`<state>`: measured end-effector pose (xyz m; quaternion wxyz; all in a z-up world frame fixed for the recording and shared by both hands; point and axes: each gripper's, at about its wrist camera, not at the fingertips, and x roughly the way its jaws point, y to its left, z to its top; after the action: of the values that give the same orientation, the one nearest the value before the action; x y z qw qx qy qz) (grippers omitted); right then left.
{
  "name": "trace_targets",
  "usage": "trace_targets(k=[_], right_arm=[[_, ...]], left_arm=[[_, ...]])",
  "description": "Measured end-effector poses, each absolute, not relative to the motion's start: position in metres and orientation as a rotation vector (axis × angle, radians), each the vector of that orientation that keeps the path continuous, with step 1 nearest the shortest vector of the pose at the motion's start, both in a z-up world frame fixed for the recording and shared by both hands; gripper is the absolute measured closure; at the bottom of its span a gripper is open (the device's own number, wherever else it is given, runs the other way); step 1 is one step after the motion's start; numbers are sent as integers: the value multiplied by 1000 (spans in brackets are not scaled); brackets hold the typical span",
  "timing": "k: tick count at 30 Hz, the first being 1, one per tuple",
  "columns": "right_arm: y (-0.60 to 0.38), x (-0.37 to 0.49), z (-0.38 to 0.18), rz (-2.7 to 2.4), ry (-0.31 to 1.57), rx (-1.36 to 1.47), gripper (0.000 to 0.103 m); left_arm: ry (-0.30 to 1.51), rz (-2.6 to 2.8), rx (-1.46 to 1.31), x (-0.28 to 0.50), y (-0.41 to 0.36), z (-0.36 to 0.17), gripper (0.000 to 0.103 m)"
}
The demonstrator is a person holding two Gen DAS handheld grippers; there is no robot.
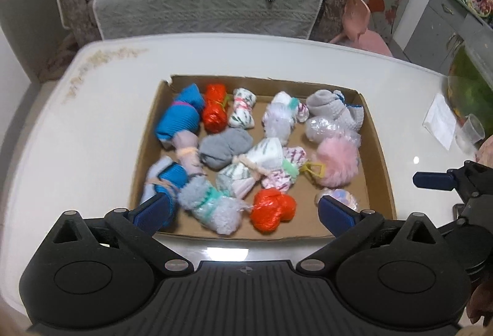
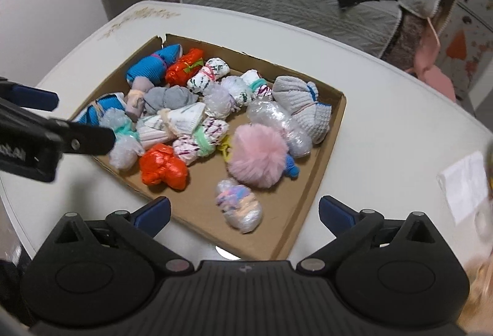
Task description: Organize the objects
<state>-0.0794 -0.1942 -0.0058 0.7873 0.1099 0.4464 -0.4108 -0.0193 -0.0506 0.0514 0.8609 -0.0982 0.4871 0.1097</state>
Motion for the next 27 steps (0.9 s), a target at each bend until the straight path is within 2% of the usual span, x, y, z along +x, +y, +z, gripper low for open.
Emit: trace_targets(k=[9, 27], right_arm=[[-186, -72, -6, -882, 942, 239, 1], [-198, -66, -7, -896, 937, 243, 1]], left_arm=[[993, 264, -118, -25, -47, 47, 0], [976, 297, -123, -22, -32, 40, 0]])
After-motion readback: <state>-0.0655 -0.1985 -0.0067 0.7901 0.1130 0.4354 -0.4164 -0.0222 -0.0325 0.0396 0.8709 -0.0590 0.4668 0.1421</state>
